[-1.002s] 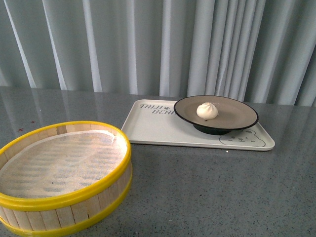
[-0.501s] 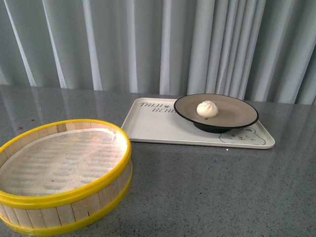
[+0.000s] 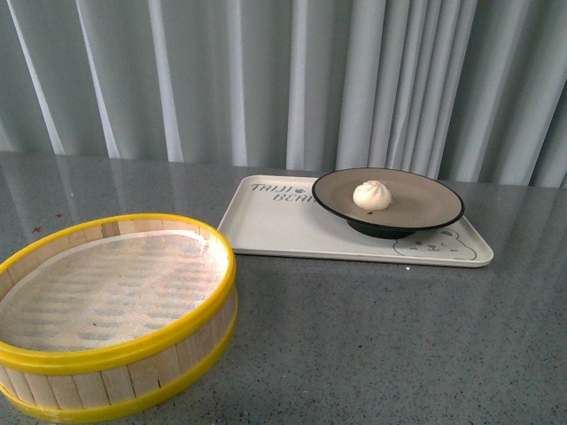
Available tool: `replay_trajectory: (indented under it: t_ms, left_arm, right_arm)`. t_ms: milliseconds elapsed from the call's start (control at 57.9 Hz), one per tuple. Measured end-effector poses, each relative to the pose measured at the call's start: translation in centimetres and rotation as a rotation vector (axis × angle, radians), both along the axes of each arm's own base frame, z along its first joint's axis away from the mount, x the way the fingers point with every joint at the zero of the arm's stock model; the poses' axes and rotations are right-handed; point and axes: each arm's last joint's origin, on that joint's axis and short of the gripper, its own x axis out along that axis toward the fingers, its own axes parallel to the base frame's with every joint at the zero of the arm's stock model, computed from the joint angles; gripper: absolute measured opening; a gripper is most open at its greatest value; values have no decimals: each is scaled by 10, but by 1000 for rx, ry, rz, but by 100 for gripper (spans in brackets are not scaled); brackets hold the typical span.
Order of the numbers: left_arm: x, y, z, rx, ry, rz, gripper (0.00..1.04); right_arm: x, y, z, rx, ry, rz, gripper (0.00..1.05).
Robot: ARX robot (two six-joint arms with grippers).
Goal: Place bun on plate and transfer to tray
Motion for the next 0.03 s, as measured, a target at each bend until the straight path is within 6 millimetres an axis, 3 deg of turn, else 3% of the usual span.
replay_trajectory:
  t_ms: [35]
  left_arm:
    - [0, 0, 0, 0, 0, 0, 98]
  right_arm:
    - [0, 0, 0, 0, 0, 0, 96]
